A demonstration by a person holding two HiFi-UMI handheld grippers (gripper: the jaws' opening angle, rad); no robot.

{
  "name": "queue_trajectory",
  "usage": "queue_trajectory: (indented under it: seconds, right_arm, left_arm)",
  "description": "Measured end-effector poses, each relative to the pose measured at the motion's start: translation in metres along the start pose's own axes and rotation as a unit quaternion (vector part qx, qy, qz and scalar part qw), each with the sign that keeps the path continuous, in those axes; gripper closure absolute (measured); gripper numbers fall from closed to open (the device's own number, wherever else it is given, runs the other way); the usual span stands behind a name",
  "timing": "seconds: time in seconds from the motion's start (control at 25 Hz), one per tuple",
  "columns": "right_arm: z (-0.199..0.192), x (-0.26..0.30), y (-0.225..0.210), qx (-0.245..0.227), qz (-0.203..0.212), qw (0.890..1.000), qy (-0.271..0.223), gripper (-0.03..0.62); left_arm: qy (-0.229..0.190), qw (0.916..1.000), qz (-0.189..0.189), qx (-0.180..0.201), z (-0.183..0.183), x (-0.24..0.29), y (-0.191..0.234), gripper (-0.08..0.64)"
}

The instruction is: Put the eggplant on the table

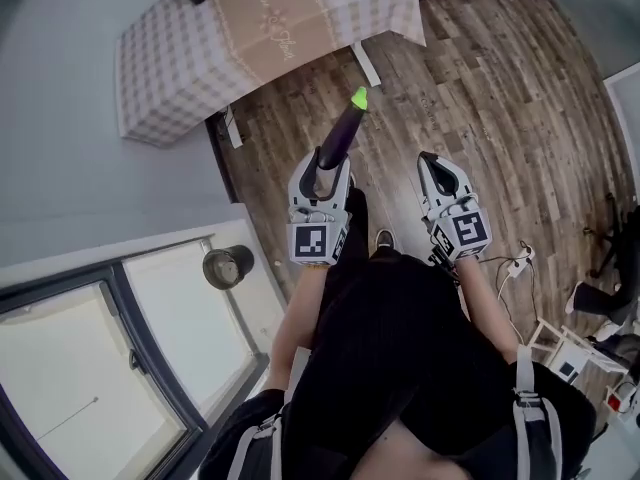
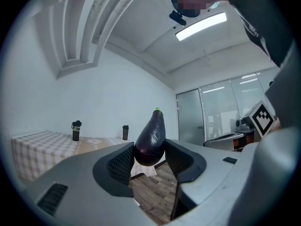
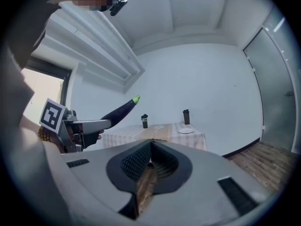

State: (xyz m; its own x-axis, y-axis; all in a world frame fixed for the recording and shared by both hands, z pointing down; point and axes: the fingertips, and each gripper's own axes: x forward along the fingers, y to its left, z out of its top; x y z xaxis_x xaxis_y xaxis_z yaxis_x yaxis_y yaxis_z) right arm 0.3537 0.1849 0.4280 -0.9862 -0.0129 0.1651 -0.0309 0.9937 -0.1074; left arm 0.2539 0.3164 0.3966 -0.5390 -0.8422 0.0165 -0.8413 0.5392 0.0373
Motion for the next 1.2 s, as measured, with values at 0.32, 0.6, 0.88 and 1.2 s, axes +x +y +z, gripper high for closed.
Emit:
queue_trajectory:
  seconds: [0.32, 0.6, 0.88, 1.2]
  right_arm:
    - [0.023, 0.094, -0.053, 0.008, -0.04, 0.999, 0.012, 0.586]
    - [0.06, 0.206, -0.091, -0.009, -0.06, 0.998, 0.022, 0.586]
    - [0.076, 0.292, -0.106, -0.012, -0.083, 0.996, 0.025, 0.586]
    - [0.08, 0.343, -0.157, -0.009, -0.096, 0.995, 0.025, 0.586]
  left_arm:
    - [-0.003, 0.9993, -0.035, -0.013, 0.001, 0.118, 0.056, 0.345]
    - [-0.003, 0.9974, -0.068, -0.025, 0.011, 0.227, 0.127, 0.345]
    - [0.003, 0.9941, -0.104, -0.031, 0.003, 0.3, 0.184, 0.345]
    - [0.004, 0.9905, -0.133, -0.035, -0.005, 0.391, 0.192, 0.345]
